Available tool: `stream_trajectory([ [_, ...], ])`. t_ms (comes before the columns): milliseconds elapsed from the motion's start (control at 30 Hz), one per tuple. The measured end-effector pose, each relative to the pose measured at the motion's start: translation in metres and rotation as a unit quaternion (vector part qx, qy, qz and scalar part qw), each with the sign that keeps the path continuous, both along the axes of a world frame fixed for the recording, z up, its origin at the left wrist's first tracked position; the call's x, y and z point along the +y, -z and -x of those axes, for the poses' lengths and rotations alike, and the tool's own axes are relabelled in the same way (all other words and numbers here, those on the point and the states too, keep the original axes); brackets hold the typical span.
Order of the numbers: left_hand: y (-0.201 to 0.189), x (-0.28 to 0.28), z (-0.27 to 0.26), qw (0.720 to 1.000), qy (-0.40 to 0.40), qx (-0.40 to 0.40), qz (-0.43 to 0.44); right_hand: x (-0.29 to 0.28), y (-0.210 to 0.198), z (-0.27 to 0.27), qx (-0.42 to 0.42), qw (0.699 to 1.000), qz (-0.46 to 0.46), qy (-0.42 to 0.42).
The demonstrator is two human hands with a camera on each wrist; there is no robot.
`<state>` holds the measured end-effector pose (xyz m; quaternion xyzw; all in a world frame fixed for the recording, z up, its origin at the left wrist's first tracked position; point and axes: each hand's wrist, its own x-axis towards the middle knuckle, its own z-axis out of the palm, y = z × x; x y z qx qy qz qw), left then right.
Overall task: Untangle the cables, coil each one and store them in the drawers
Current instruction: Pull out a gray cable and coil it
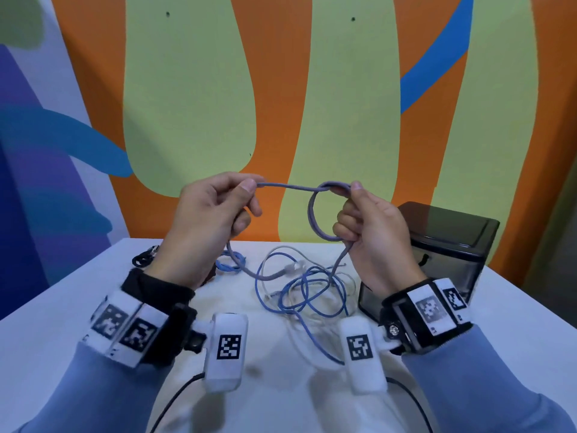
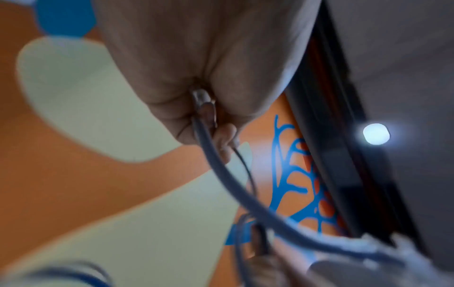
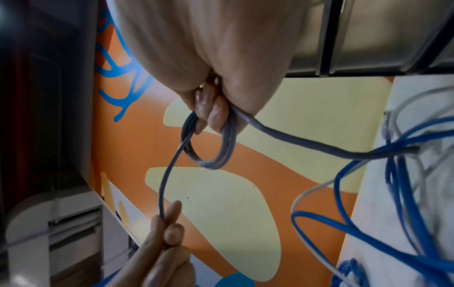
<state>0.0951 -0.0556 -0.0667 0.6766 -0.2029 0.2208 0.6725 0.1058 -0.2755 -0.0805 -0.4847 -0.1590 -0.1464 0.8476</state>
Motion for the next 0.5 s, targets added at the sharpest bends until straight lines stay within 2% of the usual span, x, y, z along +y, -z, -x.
stream_trajectory([
  [100, 0.006, -0.002, -0.006, 0.986, -0.106, -0.087, -0.091, 0.003, -0.002, 0.002, 0.019, 0.998, -0.035, -0.052],
  [267, 0.014, -0.006, -0.011, 0.971, -0.161, -0.096, -0.149, 0.008, -0.001, 0.004, 0.047, 0.980, -0.096, -0.169],
  [367, 0.017, -0.006, -0.014, 0.943, -0.214, -0.112, -0.229, 0.011, -0.002, 0.007, 0.047, 0.974, -0.096, -0.202],
  [433, 0.017, -0.009, -0.013, 0.941, -0.213, -0.115, -0.237, 0.014, -0.002, 0.010, 0.048, 0.969, -0.100, -0.219],
  [500, 0.019, -0.015, -0.010, 0.956, -0.171, -0.104, -0.214, 0.018, 0.000, 0.013, 0.051, 0.965, -0.101, -0.236],
])
